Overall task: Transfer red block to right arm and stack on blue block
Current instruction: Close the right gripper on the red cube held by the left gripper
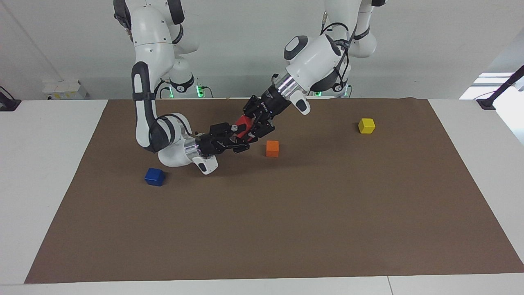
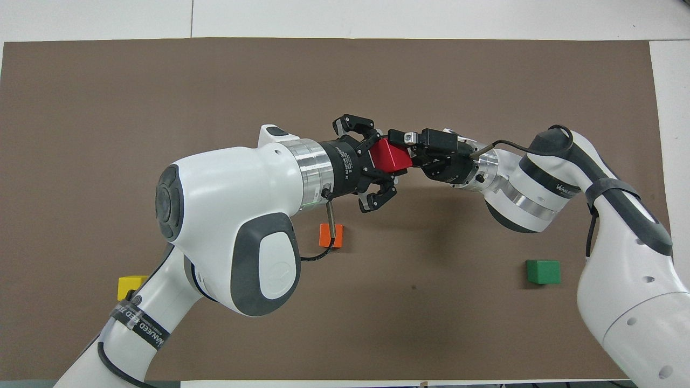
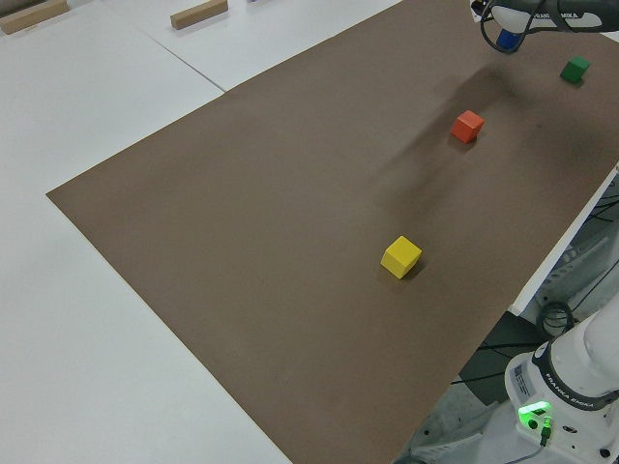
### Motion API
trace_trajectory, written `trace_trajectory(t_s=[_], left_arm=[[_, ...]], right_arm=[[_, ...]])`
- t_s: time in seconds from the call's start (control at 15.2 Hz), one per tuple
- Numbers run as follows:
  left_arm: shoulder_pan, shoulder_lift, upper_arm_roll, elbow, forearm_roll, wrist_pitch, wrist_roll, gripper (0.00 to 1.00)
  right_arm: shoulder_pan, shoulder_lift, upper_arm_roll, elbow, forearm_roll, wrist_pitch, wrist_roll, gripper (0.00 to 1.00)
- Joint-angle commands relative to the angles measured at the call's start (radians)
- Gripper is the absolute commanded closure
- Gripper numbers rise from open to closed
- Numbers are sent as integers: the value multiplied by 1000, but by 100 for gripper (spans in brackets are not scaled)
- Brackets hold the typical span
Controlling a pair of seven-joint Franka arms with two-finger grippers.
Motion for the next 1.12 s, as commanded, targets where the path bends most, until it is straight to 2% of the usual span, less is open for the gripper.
trace_trajectory(t_s=[0.0, 0.07, 0.53, 0.59, 0.66, 0.73, 1.05], left_arm=[[-13, -5, 10, -8, -22, 20, 13, 100], [-13, -5, 10, -8, -22, 21, 13, 100], [-13, -6, 12, -13, -22, 25, 15, 100], [-13, -6, 12, -11, -20, 26, 16, 70], [-16, -6, 12, -10, -20, 26, 13, 23], [-18, -9, 12, -11, -20, 26, 4, 0], [-16, -16, 12, -17, -20, 22, 8, 0]], right_arm=[[0, -8, 5, -2, 7, 40, -20, 87], [2, -12, 5, -2, 6, 46, -19, 100], [5, -31, 5, -5, 6, 83, -19, 100], [10, -31, 5, -5, 6, 83, -19, 100], [10, -31, 5, -5, 6, 83, -19, 100], [10, -31, 5, -5, 6, 83, -19, 100], [13, -32, 6, -5, 6, 97, -20, 100]])
